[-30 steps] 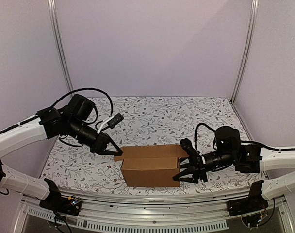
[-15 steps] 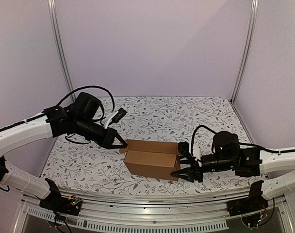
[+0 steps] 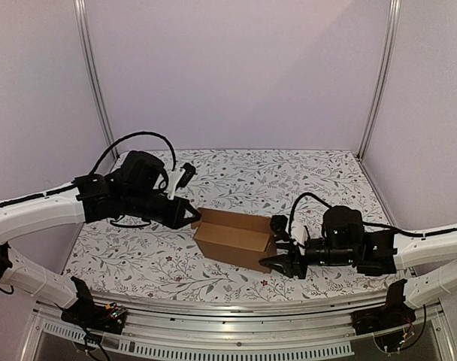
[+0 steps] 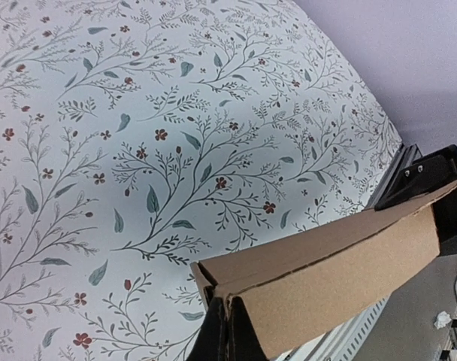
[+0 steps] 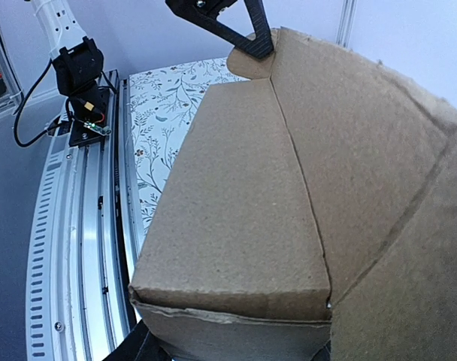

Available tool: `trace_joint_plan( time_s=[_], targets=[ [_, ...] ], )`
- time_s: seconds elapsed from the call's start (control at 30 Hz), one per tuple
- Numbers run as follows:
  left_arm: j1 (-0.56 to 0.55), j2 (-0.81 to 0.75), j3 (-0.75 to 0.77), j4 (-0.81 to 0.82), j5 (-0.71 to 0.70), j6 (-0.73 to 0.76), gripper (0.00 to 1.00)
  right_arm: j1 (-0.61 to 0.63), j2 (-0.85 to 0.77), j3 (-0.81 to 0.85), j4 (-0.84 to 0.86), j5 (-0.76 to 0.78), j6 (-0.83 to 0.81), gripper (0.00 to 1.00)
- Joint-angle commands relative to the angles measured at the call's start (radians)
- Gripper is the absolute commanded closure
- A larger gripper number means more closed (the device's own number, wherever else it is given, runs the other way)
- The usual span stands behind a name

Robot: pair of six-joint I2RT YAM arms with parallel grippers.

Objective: Fold the paper box

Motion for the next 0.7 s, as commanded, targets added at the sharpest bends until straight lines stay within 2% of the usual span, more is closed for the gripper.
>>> trace_joint_plan(
  time_s=[0.0, 0.67],
  targets=[
    [-0.055, 0.017, -0.09, 0.077, -0.012, -0.036, 1.0, -0.01, 0.056, 0.001, 0.162, 0.174, 0.057, 0.63],
    [-0.13, 0.051, -0.349, 0.418, -0.083, -0.138, 1.0, -0.01, 0.331, -0.163, 0.566, 0.227, 0.132, 0.64]
  ],
)
